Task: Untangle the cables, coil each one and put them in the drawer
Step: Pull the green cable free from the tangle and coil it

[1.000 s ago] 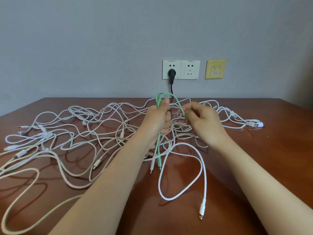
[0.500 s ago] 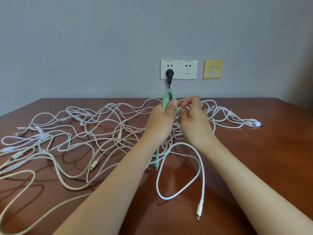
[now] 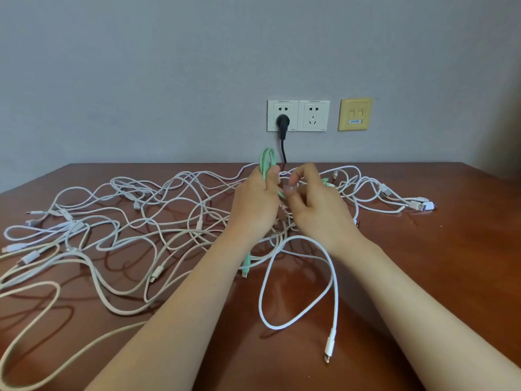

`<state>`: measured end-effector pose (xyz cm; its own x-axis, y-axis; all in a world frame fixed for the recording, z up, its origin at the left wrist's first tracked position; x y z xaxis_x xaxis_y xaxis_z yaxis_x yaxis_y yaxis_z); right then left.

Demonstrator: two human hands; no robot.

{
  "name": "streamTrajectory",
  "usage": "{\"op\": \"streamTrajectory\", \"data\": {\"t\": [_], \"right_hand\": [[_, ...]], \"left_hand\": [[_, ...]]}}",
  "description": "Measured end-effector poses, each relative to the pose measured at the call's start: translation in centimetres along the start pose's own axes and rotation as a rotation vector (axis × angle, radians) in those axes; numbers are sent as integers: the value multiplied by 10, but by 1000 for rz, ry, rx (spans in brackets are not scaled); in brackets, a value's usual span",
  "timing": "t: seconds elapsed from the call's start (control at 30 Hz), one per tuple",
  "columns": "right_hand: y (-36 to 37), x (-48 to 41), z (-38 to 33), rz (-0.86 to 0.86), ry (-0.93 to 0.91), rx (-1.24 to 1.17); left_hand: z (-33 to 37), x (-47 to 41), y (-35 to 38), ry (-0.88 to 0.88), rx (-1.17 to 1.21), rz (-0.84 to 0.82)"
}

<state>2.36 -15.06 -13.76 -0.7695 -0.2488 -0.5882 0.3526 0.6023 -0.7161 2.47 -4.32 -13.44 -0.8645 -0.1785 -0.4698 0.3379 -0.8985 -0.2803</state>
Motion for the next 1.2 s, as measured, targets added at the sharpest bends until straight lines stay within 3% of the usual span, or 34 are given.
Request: {"op": "streamTrajectory", "data": {"t": [0.07,0.17,0.27,0.4,0.67,0.83,0.9,1.03,1.2], "right_hand": [[0,0,-1,4,-38,27],[1,1,-3,-14,-74,59],[4,4,-6,-35,-123,104],[7,6,-7,-33,-174,140],[8,5,5,-121,-77,292],[2,5,11,-170,-123,344],[0,2,6,-96,-195,375],[-3,2,-7,219,-384,400],[0,3,-15,270,-460,272]], "left_hand": [[-4,-3,2,-119,223,-7],[-11,-6,4,-411,847,0],[-14,-6,2,-535,1115,36],[-20,-9,1,-556,1051,104],[-25,-14,-6,-521,1112,159],[-32,-19,-16,-527,965,174],[-30,-18,-17,-530,911,153],[-29,-17,-16,-544,751,91],[-24,-12,-13,-524,490,13]]}}
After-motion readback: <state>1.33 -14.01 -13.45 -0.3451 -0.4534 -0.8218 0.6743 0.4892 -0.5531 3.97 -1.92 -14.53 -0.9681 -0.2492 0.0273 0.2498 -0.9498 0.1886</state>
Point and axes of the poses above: each hand's wrist, its own x-axis away from the middle knuckle, its own y-axis out of the palm, z = x × y, the point moved 3 cm from there along -x, towards the middle knuckle, and after that the axes turned 10 degrees about x, right-handed, at the moved point
